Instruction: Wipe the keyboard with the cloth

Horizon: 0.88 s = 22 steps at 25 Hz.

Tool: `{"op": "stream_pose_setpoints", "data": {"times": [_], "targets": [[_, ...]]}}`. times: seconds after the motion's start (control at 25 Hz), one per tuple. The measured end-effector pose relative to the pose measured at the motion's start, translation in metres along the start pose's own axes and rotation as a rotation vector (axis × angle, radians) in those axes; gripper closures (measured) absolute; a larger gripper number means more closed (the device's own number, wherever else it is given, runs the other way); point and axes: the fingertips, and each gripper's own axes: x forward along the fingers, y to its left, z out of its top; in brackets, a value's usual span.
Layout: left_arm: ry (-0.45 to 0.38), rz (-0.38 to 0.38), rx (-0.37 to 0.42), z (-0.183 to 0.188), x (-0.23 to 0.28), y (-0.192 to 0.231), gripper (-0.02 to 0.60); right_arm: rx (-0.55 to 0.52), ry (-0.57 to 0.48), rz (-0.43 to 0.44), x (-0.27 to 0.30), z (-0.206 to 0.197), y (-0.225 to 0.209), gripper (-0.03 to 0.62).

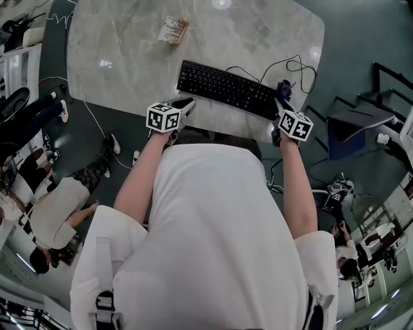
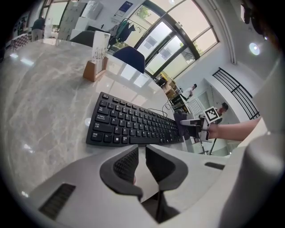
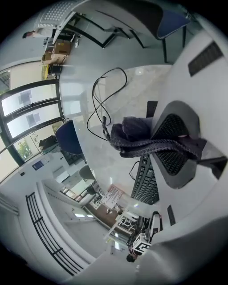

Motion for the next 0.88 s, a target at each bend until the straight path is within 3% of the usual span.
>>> {"op": "stream_pose_setpoints", "data": {"times": [0.56,0.88], "targets": [[-0.029,-0.048,-0.020,0.011,-0.025,0.035,0.526,0.061,-0.056,-0.107,0.027,0.010,0.042,0.533],[-0.022,-0.057,-0.023,0.012,-0.048,0.062,0.526,0.064,-0.070,-0.067,0.056,0.013,0.101,0.532]]}}
